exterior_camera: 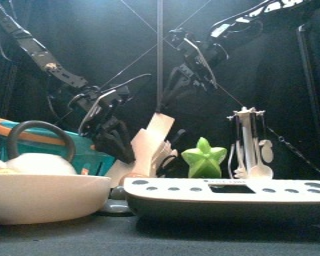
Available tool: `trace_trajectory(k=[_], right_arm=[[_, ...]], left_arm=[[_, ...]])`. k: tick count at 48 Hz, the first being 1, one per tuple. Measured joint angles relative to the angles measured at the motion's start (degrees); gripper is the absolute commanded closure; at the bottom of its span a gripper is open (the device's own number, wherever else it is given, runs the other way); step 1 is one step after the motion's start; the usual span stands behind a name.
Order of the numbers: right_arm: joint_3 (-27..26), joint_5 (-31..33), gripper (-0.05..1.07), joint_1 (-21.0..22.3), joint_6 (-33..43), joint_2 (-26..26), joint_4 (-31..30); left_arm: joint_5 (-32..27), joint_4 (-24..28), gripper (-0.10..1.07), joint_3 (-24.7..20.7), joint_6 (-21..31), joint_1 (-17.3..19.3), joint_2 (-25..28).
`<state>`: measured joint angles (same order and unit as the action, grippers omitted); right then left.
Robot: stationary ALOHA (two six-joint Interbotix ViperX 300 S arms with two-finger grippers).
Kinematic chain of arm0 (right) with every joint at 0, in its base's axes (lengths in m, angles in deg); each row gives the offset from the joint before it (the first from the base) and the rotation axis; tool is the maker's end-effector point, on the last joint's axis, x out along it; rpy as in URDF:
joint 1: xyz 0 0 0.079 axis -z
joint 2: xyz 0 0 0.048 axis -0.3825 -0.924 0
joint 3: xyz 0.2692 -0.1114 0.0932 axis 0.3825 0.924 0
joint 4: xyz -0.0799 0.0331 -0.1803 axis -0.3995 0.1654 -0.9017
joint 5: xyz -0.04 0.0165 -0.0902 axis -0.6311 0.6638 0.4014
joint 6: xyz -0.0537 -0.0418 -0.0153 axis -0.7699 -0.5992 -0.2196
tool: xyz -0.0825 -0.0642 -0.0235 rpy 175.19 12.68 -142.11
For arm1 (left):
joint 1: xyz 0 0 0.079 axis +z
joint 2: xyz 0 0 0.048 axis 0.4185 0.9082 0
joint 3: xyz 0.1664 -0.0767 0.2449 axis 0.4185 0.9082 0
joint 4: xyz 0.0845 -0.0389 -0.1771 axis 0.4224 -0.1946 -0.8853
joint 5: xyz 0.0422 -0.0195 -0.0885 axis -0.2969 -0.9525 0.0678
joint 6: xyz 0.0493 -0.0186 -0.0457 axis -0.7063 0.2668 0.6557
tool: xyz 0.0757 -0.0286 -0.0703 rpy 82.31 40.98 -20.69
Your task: Grab cleaver
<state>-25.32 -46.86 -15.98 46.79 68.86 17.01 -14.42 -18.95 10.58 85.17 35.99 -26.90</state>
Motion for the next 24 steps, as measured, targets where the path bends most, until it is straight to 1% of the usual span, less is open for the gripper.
trace_trajectory(k=[11, 24], right_arm=[[0.3, 0.1, 0.5, 0.0, 0.0, 0.4, -0.1], [1.5, 0.0, 0.5, 0.0, -0.2, 3.0, -0.4]], left_arm=[[0.6, -0.2, 0.46, -0.2, 0.0, 0.6, 0.9], [1.1, -0.2, 0.46, -0.2, 0.0, 1.4, 1.1]])
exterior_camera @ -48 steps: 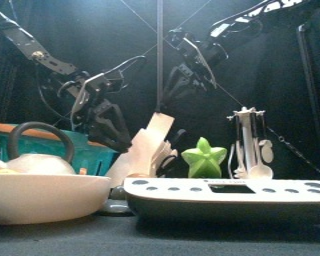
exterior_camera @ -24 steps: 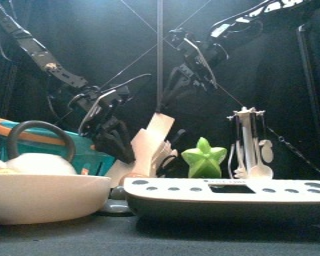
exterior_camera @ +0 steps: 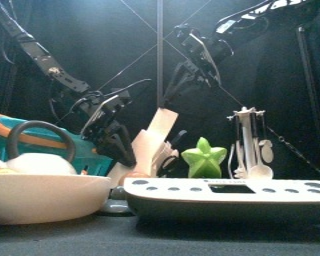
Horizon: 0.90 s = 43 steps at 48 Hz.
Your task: Grab cleaver
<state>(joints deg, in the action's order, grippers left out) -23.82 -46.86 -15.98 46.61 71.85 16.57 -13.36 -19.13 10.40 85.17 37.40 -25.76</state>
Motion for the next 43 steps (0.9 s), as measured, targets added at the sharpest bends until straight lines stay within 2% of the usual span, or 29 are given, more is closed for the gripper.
trace_trajectory(k=[43], right_arm=[[6.4, 0.7, 0.5, -0.9, 0.1, 9.7, -0.2]], left_arm=[[0.1, 0.0, 0.46, 0.0, -0.1, 0.5, 0.5]])
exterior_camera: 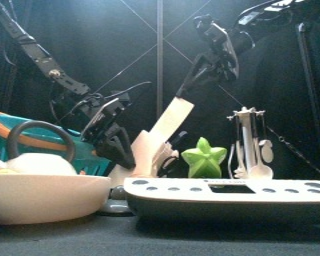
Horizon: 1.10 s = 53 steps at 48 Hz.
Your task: Grab cleaver
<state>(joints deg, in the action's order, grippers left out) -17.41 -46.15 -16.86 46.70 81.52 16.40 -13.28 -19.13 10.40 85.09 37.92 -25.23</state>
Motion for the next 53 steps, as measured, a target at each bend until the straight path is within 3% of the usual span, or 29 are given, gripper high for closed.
trace_trajectory(k=[20, 53], right_arm=[[4.0, 0.4, 0.5, -2.2, 0.3, 7.6, 0.3], [5.7, 0.1, 0.5, -3.4, 0.3, 8.3, 0.5]], left_arm=[[-0.1, 0.0, 0.46, 0.0, 0.0, 0.2, 0.0], [0.2, 3.3, 0.46, 1.9, -0.4, -1.3, -5.9]])
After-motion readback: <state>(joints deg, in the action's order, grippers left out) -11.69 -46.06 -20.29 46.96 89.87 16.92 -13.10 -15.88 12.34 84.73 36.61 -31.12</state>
